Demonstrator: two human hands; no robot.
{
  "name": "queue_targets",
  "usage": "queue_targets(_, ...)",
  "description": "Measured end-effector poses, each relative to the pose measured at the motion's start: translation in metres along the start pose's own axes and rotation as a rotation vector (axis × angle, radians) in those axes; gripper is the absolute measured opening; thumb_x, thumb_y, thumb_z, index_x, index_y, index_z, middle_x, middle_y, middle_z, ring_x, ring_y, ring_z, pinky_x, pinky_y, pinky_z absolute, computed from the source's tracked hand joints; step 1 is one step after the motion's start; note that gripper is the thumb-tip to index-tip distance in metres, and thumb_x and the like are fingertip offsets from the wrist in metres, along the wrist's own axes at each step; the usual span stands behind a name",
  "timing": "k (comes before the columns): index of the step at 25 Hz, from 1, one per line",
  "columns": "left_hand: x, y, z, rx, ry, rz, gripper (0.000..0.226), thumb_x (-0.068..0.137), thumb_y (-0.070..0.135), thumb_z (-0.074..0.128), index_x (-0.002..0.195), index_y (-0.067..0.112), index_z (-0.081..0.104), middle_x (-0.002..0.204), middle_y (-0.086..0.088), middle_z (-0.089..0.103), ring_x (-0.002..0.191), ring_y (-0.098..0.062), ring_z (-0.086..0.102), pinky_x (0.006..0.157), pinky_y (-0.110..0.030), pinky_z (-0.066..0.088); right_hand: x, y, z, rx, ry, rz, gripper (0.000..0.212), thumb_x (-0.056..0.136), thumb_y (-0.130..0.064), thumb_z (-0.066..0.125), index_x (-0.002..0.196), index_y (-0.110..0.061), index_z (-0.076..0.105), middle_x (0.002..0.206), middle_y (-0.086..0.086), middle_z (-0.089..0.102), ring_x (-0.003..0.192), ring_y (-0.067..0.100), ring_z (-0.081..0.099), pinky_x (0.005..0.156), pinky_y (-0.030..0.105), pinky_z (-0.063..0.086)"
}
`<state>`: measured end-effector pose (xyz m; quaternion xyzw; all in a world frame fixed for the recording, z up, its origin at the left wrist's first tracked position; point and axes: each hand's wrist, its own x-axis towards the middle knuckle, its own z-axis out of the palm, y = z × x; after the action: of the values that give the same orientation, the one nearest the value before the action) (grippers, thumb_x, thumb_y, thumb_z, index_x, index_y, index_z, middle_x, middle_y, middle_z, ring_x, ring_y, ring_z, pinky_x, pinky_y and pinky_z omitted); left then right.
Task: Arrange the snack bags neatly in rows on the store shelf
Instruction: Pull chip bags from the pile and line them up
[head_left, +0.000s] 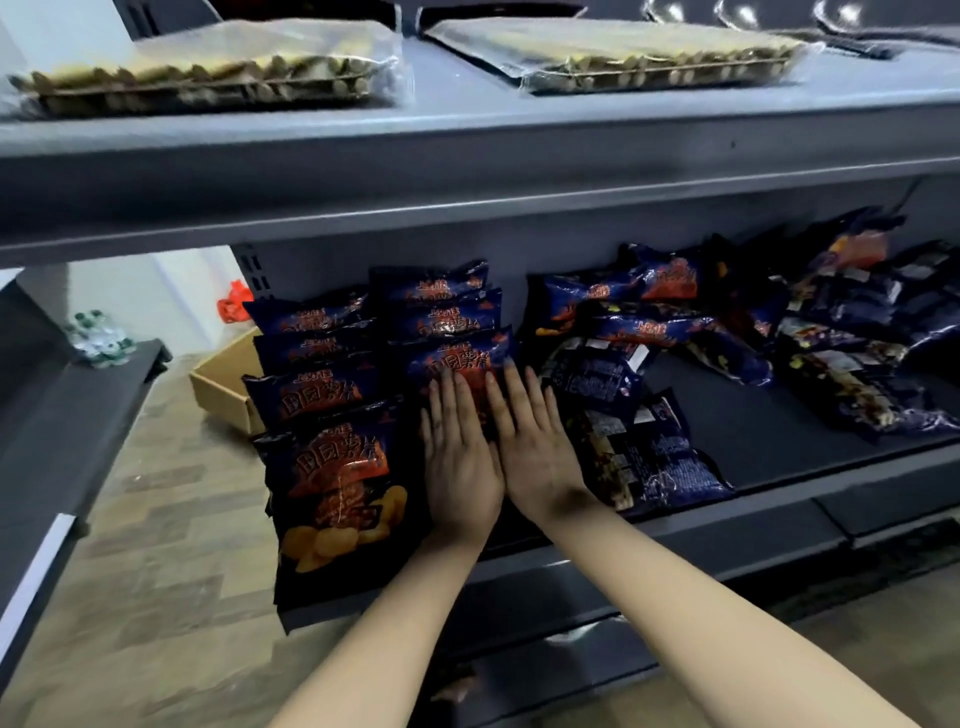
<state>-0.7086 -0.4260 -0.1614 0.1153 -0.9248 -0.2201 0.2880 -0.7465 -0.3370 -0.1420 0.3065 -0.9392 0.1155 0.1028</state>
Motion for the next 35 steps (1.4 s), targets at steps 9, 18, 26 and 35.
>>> queue_targets(9, -0.004, 0.030, -0.005, -0.146, 0.140, 0.148, 0.054, 0.085, 0.020, 0.038, 0.139, 0.012, 0.034, 0.147, -0.007, 0.036, 0.139, -0.019, 0.025, 0.118, -0.041, 0.010, -0.036, 0.089, -0.077, 0.025, 0.069, 0.079, 0.081, 0.090, -0.023, 0.046, 0.148, -0.016, -0.010, 0.157, 0.005, -0.014, 0.143, 0.021, -0.018, 0.116, 0.044, -0.012)
queue_targets(18, -0.008, 0.132, 0.035, -0.044, -0.369, 0.250, 0.057, 0.088, 0.051, 0.030, 0.137, 0.022, 0.041, 0.148, 0.005, 0.033, 0.139, -0.015, 0.023, 0.114, -0.031, 0.020, -0.082, 0.173, -0.063, 0.100, -0.028, 0.003, 0.078, 0.084, -0.056, 0.022, 0.150, -0.018, 0.008, 0.157, -0.003, -0.006, 0.144, 0.014, -0.008, 0.115, 0.037, -0.008)
queue_targets(26, -0.017, 0.133, 0.053, 0.116, -0.492, 0.324, 0.065, 0.095, 0.054, 0.018, 0.149, 0.023, 0.002, 0.154, 0.015, -0.015, 0.137, -0.003, -0.028, 0.112, -0.031, -0.013, -0.090, 0.190, -0.038, 0.352, -0.144, -0.009, 0.071, 0.085, -0.056, 0.016, 0.150, -0.029, 0.006, 0.159, -0.009, 0.005, 0.145, 0.010, 0.005, 0.117, 0.040, 0.001)
queue_targets(35, -0.016, 0.137, 0.052, 0.083, -0.501, 0.298, 0.073, 0.088, 0.058, 0.011, 0.148, 0.018, 0.017, 0.157, 0.010, 0.011, 0.139, 0.000, -0.017, 0.111, -0.027, -0.014, -0.094, 0.197, -0.039, 0.392, -0.163, -0.073, 0.088, 0.077, -0.061, 0.038, 0.150, -0.026, 0.003, 0.159, -0.004, 0.002, 0.145, 0.012, 0.008, 0.116, 0.041, 0.005)
